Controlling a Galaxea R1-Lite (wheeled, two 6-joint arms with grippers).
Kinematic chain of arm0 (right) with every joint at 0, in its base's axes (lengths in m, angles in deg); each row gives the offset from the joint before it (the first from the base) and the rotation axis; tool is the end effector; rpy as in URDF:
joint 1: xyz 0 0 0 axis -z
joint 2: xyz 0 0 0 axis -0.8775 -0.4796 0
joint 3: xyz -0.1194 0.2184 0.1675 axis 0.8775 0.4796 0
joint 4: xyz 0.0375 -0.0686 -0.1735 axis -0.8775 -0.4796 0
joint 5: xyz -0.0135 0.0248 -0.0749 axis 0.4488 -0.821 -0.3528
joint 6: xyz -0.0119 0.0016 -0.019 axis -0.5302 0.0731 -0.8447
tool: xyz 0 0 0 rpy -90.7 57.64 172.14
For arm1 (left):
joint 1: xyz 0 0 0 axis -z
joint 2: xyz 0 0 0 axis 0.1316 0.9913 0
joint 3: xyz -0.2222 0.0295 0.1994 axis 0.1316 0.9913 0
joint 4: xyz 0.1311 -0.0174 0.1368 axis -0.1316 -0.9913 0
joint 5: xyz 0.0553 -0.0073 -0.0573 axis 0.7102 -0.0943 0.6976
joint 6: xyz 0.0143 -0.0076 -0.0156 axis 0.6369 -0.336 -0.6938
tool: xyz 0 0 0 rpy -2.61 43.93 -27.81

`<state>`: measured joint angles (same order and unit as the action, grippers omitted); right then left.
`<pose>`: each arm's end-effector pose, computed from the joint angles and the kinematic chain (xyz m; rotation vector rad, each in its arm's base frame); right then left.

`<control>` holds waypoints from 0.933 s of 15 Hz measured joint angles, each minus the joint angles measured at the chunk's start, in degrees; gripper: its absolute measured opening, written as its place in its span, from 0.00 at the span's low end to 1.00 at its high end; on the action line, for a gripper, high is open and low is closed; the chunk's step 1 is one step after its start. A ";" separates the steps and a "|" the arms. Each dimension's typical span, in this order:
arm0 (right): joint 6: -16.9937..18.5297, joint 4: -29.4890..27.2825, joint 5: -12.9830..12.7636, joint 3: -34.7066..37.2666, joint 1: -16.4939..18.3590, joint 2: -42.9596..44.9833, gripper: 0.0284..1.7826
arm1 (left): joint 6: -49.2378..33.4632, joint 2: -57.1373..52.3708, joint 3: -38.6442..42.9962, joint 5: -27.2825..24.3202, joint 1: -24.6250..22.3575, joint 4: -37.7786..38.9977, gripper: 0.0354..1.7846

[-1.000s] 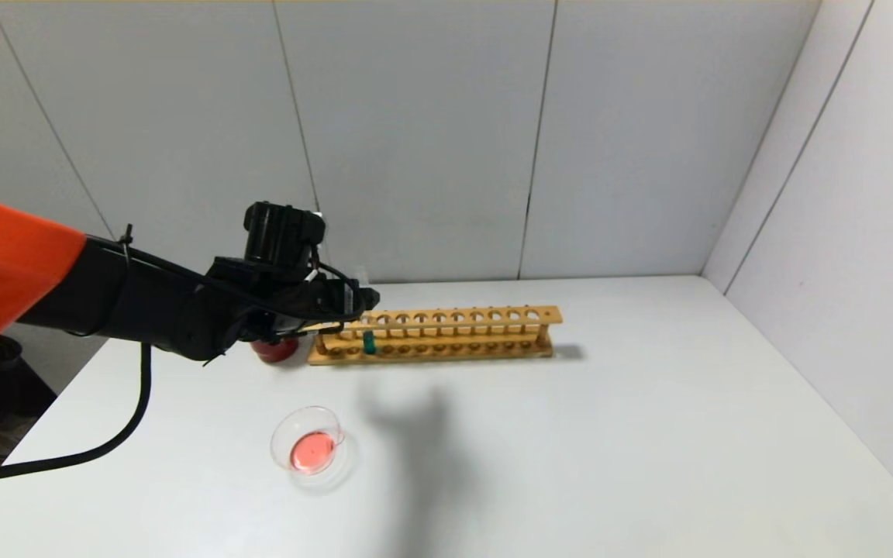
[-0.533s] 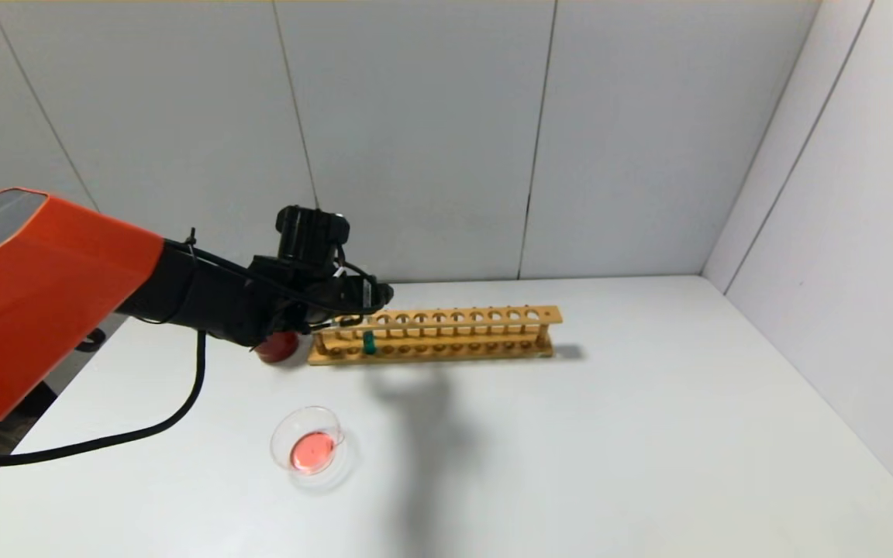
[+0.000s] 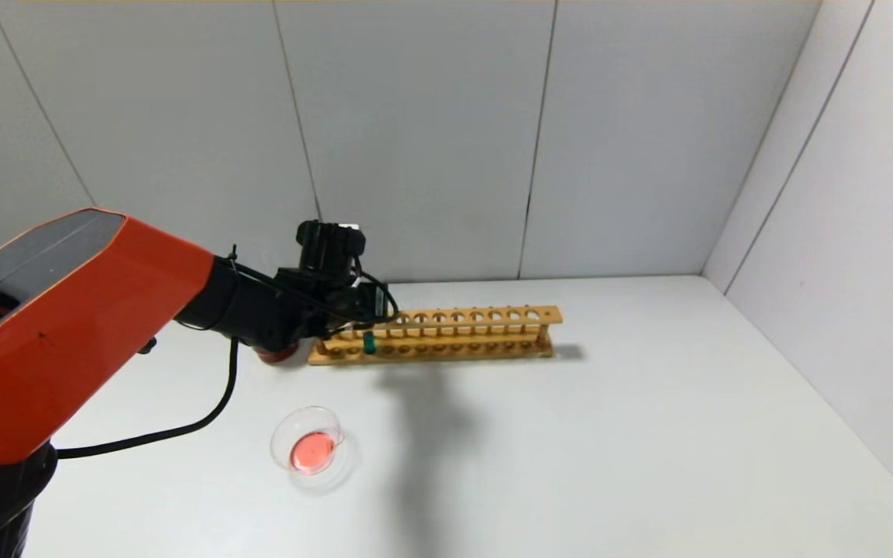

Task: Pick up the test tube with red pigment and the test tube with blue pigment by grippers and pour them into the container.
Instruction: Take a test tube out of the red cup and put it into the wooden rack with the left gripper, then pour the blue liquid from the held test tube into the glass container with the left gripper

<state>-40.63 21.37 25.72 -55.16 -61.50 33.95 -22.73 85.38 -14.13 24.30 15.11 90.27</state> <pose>-0.0228 0.0000 0.0751 -0.0016 0.0032 0.0070 0.4111 -0.1676 0.1122 -0.0567 0.4675 -0.1753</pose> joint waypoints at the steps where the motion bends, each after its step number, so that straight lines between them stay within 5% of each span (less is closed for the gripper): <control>1: 0.02 0.00 -0.02 0.00 0.00 0.00 0.98 | -0.02 0.26 0.00 0.02 0.26 0.06 0.41; 4: 0.02 0.00 -0.02 0.00 0.00 0.00 0.98 | 0.04 0.52 0.02 0.20 0.44 0.13 0.18; 14: 0.02 0.00 0.00 0.00 0.00 0.00 0.98 | 3.95 -2.17 -0.20 1.38 0.72 0.52 0.18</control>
<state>-40.60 21.37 25.72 -55.16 -61.50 33.95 -18.78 83.21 -14.32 25.67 15.83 90.80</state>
